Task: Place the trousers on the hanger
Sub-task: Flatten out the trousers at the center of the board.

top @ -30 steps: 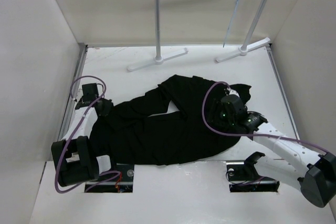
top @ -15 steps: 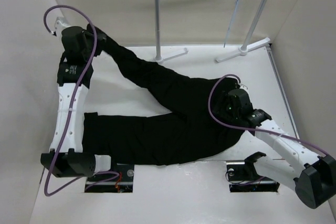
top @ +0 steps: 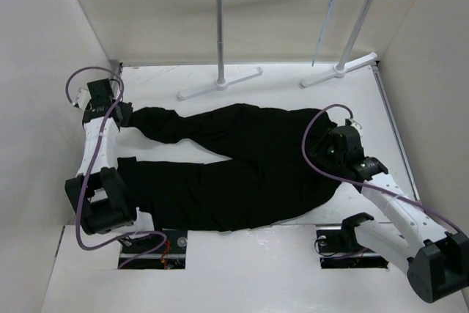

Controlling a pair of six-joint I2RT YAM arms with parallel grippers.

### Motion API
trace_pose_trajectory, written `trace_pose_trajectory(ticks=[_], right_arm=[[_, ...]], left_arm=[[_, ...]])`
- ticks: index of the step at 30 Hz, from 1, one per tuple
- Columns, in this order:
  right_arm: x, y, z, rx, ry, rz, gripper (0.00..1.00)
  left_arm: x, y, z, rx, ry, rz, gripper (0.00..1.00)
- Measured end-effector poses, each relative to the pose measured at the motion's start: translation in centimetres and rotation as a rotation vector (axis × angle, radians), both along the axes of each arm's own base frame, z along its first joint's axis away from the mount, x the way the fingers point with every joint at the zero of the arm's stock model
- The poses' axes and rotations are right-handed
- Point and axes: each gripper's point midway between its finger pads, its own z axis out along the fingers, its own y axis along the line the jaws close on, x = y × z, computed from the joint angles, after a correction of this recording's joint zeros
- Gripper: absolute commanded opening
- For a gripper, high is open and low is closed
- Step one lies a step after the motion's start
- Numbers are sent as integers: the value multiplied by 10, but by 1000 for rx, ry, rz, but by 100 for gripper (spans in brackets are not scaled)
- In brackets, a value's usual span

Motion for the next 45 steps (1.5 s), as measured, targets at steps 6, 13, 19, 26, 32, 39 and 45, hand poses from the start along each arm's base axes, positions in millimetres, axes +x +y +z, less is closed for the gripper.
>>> trace_pose_trajectory(ticks=[6, 13, 19, 26, 32, 39, 45], right_arm=[[7, -20, -1, -9, 3, -70, 32], [23, -47, -2, -39, 24, -167, 76], [74, -80, -3, -96, 56, -279, 68], [123, -95, -29, -111, 90, -290, 73], [134, -95, -53, -69, 144, -279, 51], [142, -90, -49, -35, 130, -279, 33], [145, -89, -50, -17, 126, -280, 68]], left_arm=[[21, -31, 90, 49, -203, -90, 6], [-26, -42, 223, 126, -491, -81, 6], [-19, -48, 244, 141, -513, -99, 19], [4, -49, 46, 18, -81, -151, 60], [-44, -29, -71, -84, 212, -75, 69], [-22, -21, -76, -73, 152, -71, 66], [-11, -19, -121, -121, 221, -61, 21]])
